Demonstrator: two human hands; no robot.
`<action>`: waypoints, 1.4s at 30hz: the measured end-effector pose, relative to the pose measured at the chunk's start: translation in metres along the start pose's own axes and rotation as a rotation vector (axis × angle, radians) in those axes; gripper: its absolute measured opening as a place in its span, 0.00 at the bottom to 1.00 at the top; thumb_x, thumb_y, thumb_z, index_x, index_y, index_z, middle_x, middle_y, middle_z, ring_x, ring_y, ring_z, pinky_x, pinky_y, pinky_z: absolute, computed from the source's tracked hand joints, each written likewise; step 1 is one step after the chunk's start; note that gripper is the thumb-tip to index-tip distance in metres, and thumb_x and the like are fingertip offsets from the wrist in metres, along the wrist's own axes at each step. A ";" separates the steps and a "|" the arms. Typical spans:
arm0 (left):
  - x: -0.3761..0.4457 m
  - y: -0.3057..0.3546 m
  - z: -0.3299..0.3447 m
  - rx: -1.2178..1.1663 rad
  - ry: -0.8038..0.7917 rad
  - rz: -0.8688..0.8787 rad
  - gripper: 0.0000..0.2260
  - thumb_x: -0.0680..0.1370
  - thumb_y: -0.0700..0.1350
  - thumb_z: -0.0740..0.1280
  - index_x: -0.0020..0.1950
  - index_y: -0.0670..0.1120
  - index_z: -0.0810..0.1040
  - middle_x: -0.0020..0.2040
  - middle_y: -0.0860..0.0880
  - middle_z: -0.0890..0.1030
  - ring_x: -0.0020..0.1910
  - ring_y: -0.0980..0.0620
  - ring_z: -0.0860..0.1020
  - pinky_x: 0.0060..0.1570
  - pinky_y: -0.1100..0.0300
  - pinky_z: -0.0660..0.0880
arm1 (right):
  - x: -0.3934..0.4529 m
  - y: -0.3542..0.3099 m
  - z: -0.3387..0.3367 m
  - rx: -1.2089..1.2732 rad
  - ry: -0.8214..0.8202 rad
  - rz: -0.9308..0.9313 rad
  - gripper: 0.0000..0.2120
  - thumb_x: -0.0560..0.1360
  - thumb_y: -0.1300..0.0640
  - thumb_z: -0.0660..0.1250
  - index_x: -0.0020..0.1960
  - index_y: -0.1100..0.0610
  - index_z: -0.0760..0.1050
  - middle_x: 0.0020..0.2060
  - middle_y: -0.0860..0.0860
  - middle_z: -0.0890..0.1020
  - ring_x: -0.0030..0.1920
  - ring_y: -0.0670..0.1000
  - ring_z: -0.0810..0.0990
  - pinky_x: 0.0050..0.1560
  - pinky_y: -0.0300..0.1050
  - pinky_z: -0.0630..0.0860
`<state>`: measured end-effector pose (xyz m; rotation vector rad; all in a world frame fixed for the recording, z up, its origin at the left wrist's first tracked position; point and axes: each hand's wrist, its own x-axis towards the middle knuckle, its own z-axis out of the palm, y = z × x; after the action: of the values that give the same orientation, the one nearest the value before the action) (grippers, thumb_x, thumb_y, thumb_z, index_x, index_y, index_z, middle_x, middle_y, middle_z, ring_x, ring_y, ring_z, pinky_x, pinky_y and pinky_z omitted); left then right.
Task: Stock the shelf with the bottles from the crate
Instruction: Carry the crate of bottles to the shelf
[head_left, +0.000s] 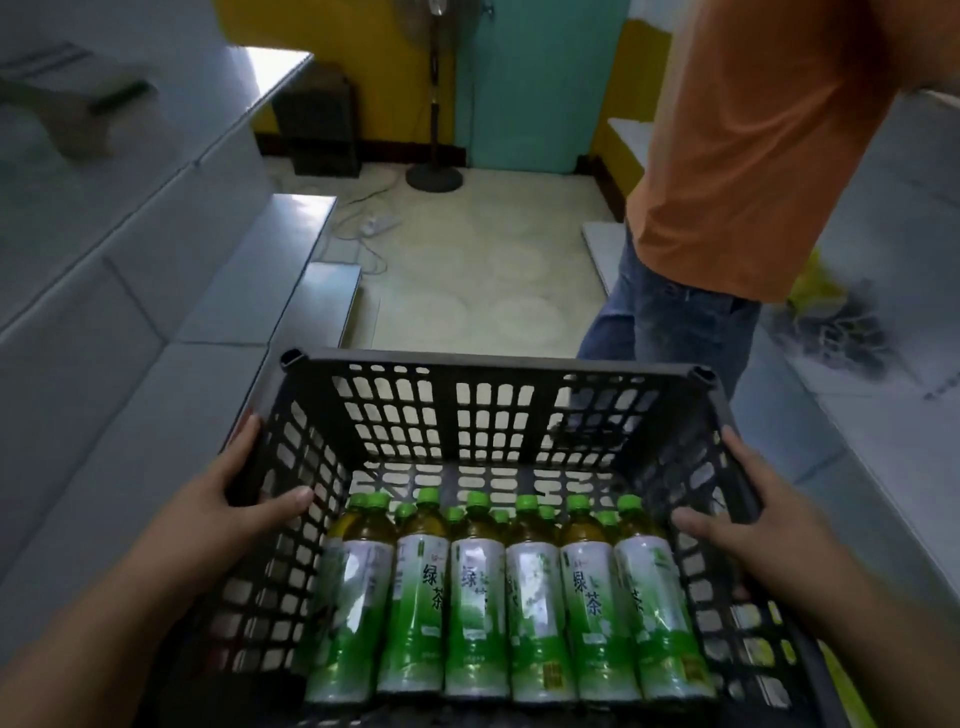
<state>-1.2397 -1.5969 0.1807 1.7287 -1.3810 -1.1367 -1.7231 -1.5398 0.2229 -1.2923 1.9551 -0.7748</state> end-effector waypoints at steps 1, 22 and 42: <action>0.019 0.005 0.006 -0.001 0.011 -0.003 0.49 0.53 0.72 0.78 0.68 0.80 0.56 0.69 0.50 0.75 0.51 0.53 0.80 0.42 0.56 0.78 | 0.031 -0.003 -0.001 -0.005 0.000 -0.026 0.52 0.47 0.29 0.78 0.66 0.18 0.56 0.66 0.41 0.73 0.57 0.55 0.81 0.50 0.66 0.81; 0.477 0.121 0.079 -0.034 0.246 -0.177 0.45 0.60 0.63 0.74 0.71 0.77 0.53 0.68 0.46 0.74 0.47 0.53 0.79 0.36 0.58 0.76 | 0.628 -0.116 0.066 0.023 -0.252 -0.115 0.59 0.50 0.38 0.79 0.76 0.31 0.54 0.58 0.45 0.77 0.48 0.39 0.78 0.31 0.34 0.77; 0.916 -0.002 0.066 0.074 0.104 -0.297 0.40 0.64 0.63 0.74 0.66 0.83 0.53 0.59 0.63 0.73 0.54 0.56 0.76 0.46 0.55 0.74 | 0.920 -0.100 0.329 0.016 -0.097 0.131 0.47 0.55 0.36 0.76 0.63 0.14 0.51 0.66 0.45 0.73 0.45 0.47 0.79 0.27 0.39 0.78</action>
<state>-1.2318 -2.4826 -0.0609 2.0671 -1.1425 -1.1425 -1.6798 -2.4717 -0.0848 -1.1584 1.9302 -0.6503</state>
